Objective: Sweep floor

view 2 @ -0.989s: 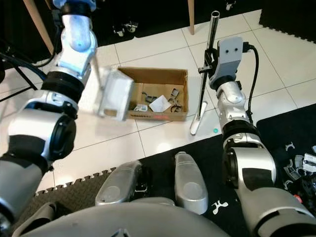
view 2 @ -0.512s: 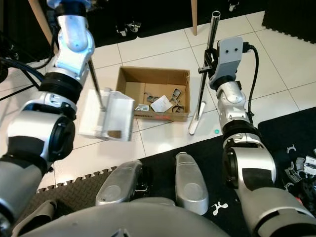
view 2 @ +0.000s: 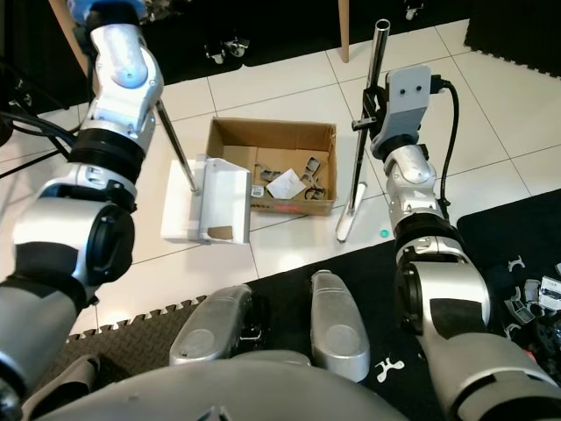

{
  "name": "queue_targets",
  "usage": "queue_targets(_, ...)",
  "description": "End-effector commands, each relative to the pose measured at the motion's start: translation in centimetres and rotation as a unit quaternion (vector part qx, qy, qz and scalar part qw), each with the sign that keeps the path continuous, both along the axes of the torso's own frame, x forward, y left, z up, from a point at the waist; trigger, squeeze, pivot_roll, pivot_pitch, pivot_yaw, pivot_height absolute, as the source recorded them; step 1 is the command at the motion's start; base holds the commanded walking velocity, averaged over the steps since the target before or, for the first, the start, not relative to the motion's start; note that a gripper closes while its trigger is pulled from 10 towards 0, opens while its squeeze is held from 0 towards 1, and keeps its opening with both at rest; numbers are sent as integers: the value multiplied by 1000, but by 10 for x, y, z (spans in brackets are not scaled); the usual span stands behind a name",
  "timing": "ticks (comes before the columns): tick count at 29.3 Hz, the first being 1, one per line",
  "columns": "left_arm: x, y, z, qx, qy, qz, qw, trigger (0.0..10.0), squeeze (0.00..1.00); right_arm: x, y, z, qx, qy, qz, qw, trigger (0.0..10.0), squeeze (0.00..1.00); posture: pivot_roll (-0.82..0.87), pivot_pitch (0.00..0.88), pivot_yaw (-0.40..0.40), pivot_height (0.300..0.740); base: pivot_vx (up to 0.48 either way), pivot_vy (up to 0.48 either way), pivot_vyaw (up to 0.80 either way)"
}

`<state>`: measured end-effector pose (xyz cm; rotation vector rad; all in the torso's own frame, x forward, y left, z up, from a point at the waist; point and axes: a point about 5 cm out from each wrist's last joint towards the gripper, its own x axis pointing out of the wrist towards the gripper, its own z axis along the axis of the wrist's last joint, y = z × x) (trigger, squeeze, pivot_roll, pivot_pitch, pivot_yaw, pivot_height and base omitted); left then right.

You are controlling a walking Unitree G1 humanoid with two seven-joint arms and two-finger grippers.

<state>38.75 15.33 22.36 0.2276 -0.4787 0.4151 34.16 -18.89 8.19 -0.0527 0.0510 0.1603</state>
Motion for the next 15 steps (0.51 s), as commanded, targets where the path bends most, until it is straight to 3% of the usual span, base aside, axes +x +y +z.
queue_targets(1, -1, -4, 5, 5, -6, 6, 1000, 10000, 0, 2, 0, 4, -4, -10, 3, 1000, 10000, 0, -14, 68, -7, 740, 0, 0, 0)
queue_targets(7, -4, 6, -12, -17, 33, 70, 997, 10000, 0, 2, 0, 3, -5, -9, 3, 1000, 10000, 0, -11, 63, -7, 740, 0, 0, 0)
queue_targets(12, -2, 25, -22, -45, 75, 116, 989, 10000, 0, 2, 1, 3, -5, -8, 4, 1000, 10000, 0, -6, 59, -9, 740, 0, 0, 0)
queue_targets(15, -1, 29, -20, -29, 80, 122, 989, 10000, 0, 2, 1, 3, -6, -7, 5, 1000, 10000, 0, -7, 57, -8, 740, 0, 0, 0)
